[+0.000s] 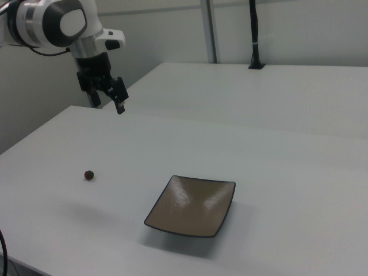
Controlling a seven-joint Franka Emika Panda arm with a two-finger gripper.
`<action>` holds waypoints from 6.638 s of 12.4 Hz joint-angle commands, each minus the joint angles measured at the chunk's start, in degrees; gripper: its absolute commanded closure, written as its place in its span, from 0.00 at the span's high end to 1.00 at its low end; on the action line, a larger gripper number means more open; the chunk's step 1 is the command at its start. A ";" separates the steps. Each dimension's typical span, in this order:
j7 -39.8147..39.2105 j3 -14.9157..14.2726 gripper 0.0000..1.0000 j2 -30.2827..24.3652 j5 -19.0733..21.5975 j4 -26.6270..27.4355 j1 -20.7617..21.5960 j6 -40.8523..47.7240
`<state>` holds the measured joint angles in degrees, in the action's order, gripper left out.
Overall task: Strawberries on a ceramic plate
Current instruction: 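Move the open gripper over the red strawberry and lower it, then close the gripper on the red strawberry, then lift the strawberry and carry it over the brown square plate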
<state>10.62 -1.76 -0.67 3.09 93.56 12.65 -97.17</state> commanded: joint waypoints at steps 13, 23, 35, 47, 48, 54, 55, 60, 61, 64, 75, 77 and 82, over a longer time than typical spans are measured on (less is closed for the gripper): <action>0.80 1.66 1.00 12.26 0.08 1.28 11.69 -8.11; 0.81 4.84 1.00 20.96 -0.36 3.65 14.32 -22.00; 0.28 6.85 1.00 28.17 -8.01 4.70 16.26 -25.71; 0.28 6.86 0.54 28.26 -8.27 6.02 16.35 -29.13; 0.10 6.86 0.47 28.26 -8.36 6.02 16.35 -29.13; -2.44 6.94 0.16 27.39 -8.27 5.76 16.09 -28.26; -2.45 6.95 0.16 26.86 -8.27 5.67 15.83 -27.91; -2.27 6.95 0.16 16.87 -7.13 5.23 12.49 -17.56; -2.27 6.86 0.16 14.32 -7.04 5.23 11.35 -15.18; -3.75 6.07 0.17 8.86 -4.51 4.71 8.80 -10.08; -25.81 -2.64 0.21 -1.53 -0.10 4.44 -3.32 4.53; -30.46 -2.64 0.21 -1.09 -0.19 4.44 -7.36 3.83; -34.17 -2.64 0.21 1.89 -0.89 4.88 -10.54 -0.65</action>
<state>-21.85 -4.58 -0.23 1.90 97.31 2.38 -94.81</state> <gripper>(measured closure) 0.617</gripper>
